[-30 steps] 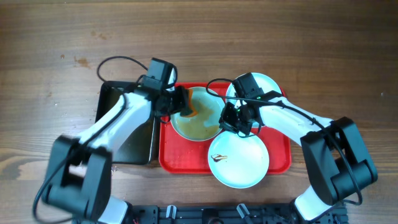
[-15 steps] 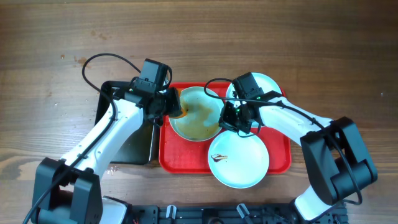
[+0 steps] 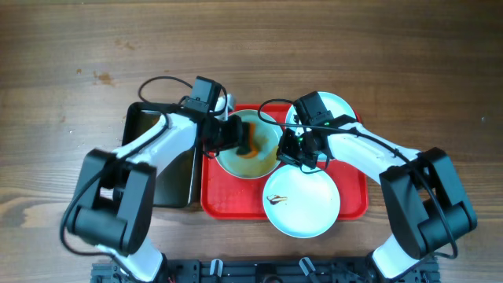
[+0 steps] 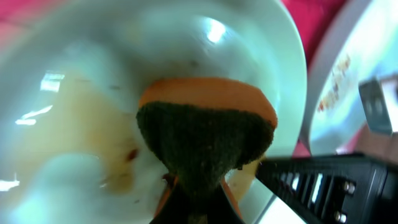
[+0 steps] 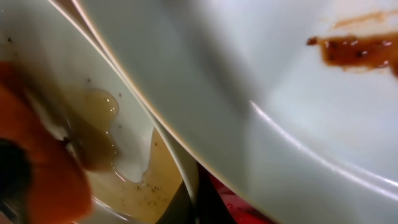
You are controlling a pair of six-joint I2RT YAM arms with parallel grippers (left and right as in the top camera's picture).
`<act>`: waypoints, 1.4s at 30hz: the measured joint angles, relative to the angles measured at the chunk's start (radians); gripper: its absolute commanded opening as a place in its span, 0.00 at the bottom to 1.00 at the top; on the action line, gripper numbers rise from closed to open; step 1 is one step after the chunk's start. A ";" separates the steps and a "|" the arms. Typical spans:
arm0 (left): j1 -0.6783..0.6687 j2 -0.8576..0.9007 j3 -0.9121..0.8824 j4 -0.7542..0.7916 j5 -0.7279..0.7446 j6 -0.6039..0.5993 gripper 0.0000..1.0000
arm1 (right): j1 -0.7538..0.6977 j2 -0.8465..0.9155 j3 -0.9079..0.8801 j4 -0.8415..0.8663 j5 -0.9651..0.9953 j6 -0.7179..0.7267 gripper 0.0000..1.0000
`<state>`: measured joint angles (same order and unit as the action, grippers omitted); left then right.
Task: Clean dirty plates on tray and stack at the side
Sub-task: 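Scrub the upper-left plate surface with the sponge in the left gripper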
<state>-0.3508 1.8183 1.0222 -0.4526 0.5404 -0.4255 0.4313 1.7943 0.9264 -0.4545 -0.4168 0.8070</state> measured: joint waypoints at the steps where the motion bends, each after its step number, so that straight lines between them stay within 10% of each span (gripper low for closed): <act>1: 0.000 0.012 -0.001 0.011 0.037 0.024 0.04 | 0.000 0.000 0.000 0.000 0.000 0.000 0.05; 28: -0.002 0.097 -0.001 0.051 0.214 0.136 0.04 | 0.000 0.000 0.000 0.000 0.000 0.000 0.05; 42: -0.015 0.079 0.031 -0.033 -0.058 0.097 0.04 | 0.000 0.000 0.000 -0.002 0.003 0.003 0.04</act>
<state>-0.3660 1.8977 1.0527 -0.4858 0.4820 -0.3286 0.4313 1.7943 0.9264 -0.4561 -0.4141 0.8097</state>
